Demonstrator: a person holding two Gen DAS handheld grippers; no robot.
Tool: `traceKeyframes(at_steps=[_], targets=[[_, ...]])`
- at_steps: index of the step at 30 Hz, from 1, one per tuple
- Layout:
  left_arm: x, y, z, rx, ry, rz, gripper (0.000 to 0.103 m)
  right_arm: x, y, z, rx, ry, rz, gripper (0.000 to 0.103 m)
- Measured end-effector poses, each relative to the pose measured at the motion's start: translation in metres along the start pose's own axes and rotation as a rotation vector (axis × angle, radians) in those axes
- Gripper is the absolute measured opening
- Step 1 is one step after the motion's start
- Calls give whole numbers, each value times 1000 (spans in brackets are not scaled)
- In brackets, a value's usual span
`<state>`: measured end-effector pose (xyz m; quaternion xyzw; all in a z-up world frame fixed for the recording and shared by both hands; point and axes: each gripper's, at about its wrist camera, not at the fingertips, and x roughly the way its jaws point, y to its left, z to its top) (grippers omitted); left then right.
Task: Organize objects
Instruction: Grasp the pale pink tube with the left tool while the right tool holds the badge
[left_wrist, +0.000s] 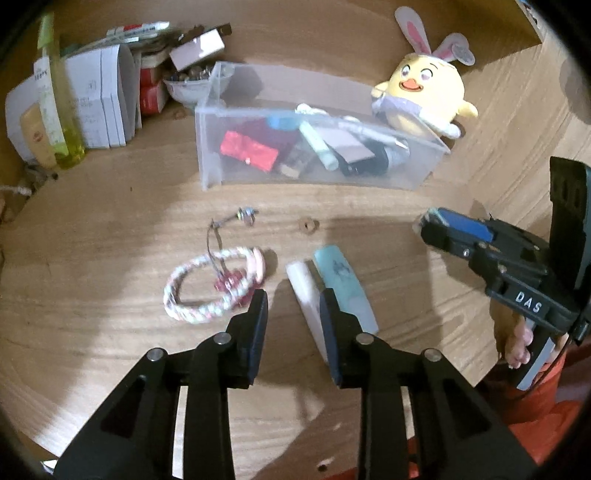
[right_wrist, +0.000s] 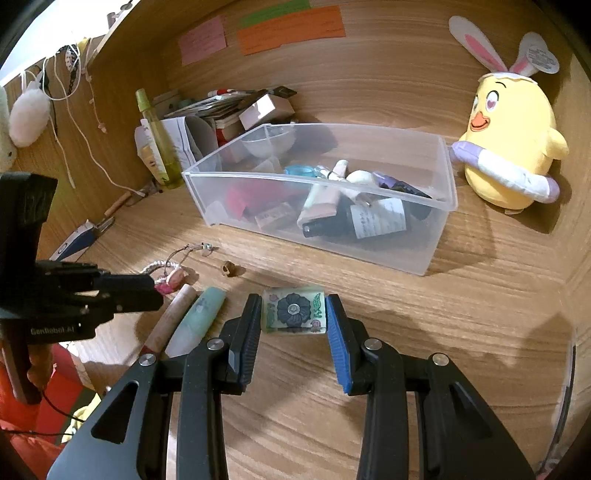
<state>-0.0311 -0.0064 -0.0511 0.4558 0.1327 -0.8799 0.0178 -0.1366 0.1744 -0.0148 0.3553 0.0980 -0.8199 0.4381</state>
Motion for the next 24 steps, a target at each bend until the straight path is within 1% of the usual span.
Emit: traceKeyframes(at_steps=[1,2,4,9,12,15,17,19,24], targets=[[2,-1,-3,-2,10,-2,29,-1,0,-1,-1,-2,0,32],[2,-1,-5,-6,5,-5,34,-2,0,-1,-2,-4,1,32],[4,-4,-7,-7,8,-4,36,-3,0,-2,-3,-6,6,32],[9,-10,-5,-4,13,-6,36,-4,0,-5,-4,-6,16,32],[14,-12,-4,1,13,15,36,-3,0,-6,-3,-2,23,32],[16,-13,-1,3,8,29,29,-2,0,-7,-3,1,29,32],[18,-13,0,2,5,35,20,-2,1,-6,-5,-2,35,32],[19,-14,1,4,3,40,14,-2,2,-5,-9,-3,39,32],[17,-16,0,15,-12,46,14,1,6,1,-19,-4,40,32]])
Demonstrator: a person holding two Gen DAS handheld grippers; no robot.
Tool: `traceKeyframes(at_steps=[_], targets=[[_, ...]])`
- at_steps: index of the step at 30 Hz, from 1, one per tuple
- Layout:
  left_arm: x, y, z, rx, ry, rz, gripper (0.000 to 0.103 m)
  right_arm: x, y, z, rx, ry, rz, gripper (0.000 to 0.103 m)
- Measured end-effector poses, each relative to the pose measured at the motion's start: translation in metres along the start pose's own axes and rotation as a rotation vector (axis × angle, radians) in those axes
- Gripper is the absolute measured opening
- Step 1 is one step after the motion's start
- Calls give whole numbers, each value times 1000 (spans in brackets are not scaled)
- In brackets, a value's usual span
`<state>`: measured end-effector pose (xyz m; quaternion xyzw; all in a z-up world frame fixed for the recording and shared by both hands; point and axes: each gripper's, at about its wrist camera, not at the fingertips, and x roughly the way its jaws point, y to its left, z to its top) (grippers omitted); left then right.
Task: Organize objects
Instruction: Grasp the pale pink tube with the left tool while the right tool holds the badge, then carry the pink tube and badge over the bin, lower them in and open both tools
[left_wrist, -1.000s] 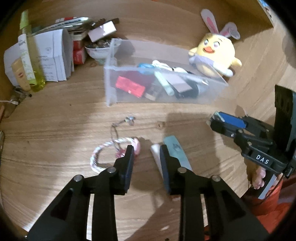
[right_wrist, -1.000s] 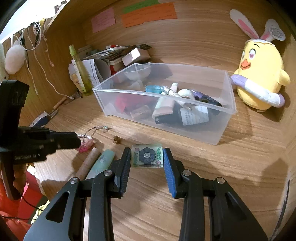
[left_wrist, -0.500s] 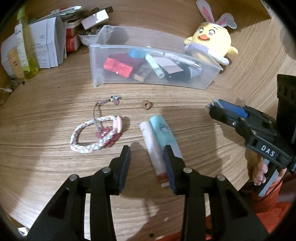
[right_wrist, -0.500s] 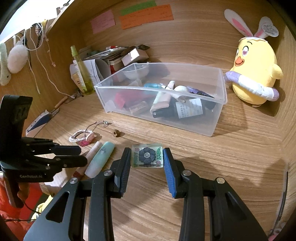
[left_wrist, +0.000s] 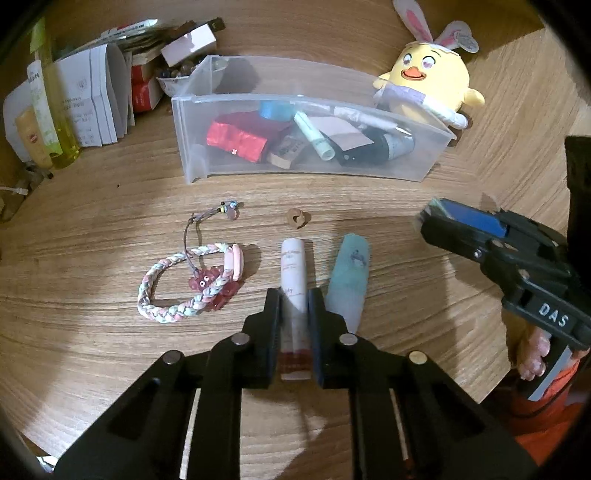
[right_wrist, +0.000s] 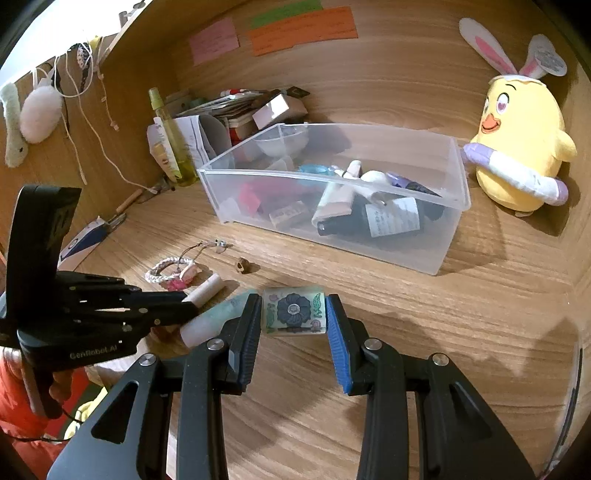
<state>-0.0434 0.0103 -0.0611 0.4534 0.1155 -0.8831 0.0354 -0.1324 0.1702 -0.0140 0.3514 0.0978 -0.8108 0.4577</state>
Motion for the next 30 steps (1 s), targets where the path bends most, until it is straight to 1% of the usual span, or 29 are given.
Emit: traceKeyframes(at_steps=[7,18,30], targets=[[-22,-1,10,15,-72,-27,14,-3,4,12,-4,-29,-10,32],[-47,0,40,19,-179,-69,14,-15,-5,37,18,-95,-32,32],[-54,-2,74,38,-239,-118,14,-22,-14,67,28,-149,-51,32]])
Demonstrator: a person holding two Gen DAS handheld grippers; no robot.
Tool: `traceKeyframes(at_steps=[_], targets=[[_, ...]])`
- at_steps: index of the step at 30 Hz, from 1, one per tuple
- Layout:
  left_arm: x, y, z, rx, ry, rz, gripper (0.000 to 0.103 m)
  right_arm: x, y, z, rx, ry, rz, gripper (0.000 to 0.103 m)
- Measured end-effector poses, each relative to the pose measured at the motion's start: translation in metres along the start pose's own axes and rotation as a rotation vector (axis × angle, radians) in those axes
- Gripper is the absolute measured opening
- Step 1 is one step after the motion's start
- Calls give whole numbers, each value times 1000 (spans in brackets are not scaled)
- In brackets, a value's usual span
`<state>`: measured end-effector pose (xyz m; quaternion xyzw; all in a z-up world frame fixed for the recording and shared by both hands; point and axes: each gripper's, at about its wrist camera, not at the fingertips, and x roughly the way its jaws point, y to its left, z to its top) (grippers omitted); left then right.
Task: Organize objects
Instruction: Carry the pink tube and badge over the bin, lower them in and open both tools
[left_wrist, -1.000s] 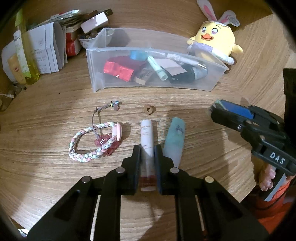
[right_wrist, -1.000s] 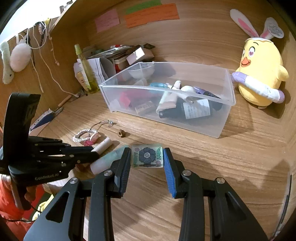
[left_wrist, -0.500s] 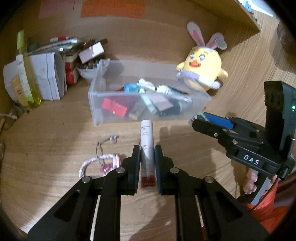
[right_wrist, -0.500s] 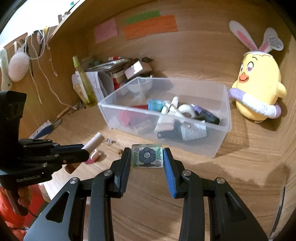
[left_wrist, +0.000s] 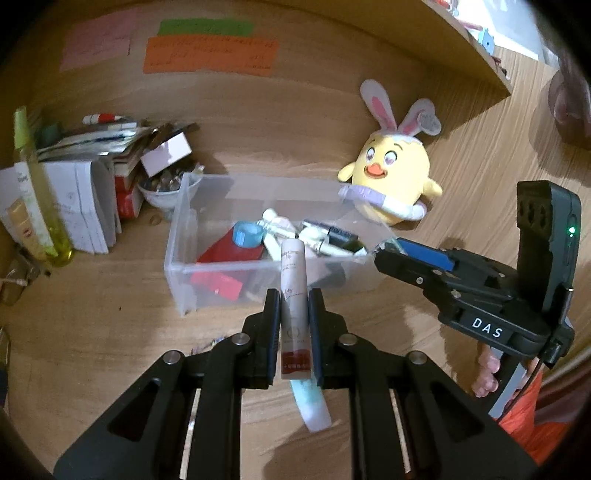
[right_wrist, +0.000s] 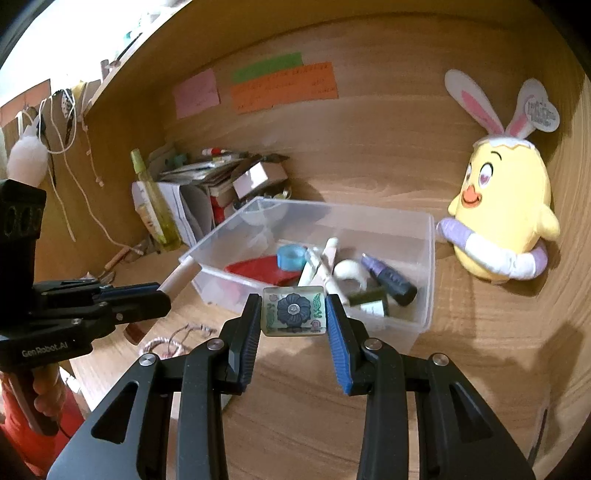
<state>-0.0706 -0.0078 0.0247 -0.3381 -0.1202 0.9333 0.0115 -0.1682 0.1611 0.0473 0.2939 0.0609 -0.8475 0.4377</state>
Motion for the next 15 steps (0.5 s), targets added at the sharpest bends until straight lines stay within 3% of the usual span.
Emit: traceKeyframes(at_steps=[15], targets=[[21,16,36,4,-16,-35,14,9,-6,32,-22,-23,-70,32]])
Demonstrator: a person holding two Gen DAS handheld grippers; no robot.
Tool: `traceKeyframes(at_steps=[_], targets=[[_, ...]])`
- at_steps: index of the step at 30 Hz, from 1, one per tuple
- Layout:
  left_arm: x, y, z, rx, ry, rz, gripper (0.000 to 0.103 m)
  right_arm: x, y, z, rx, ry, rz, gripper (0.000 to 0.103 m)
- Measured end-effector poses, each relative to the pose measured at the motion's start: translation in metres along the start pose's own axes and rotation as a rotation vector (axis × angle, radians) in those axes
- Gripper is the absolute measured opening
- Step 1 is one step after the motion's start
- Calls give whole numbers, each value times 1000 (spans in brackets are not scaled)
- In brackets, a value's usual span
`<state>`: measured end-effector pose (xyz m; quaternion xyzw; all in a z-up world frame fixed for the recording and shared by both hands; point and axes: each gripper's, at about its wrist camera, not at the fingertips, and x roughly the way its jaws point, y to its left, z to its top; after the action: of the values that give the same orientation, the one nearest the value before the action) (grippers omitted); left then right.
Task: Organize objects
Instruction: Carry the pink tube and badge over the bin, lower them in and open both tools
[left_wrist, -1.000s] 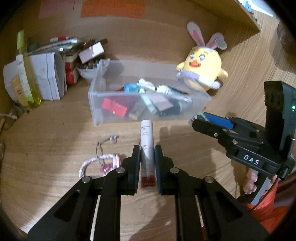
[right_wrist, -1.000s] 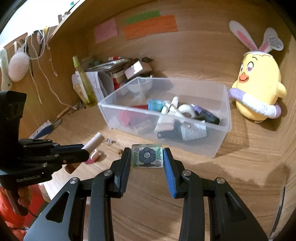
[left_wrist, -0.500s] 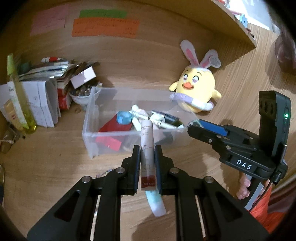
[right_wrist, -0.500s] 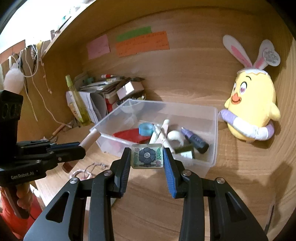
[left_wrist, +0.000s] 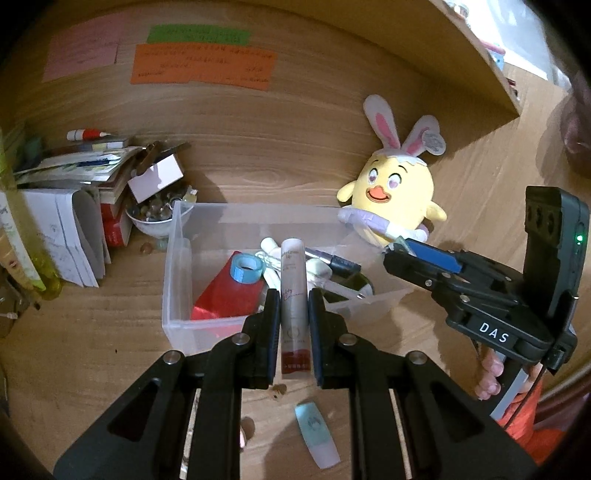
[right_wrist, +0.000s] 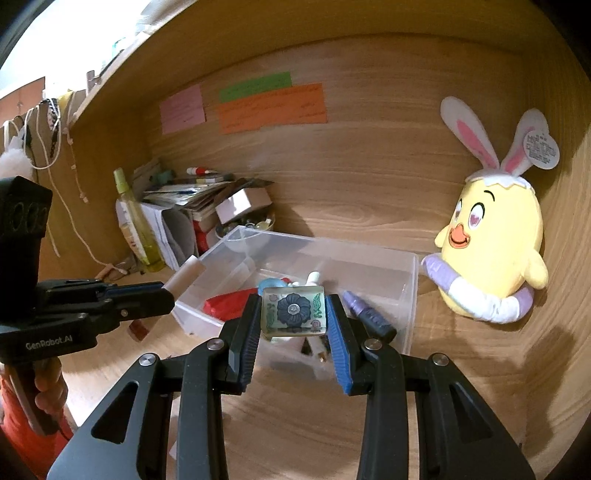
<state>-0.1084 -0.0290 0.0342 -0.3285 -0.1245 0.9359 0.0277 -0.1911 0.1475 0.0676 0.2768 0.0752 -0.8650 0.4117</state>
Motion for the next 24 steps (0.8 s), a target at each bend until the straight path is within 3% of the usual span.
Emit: traceKeyframes(at_steps=[24], targets=[[72,21,19,-24,126,8,14,74,-10,-6,10,153,-15,32]])
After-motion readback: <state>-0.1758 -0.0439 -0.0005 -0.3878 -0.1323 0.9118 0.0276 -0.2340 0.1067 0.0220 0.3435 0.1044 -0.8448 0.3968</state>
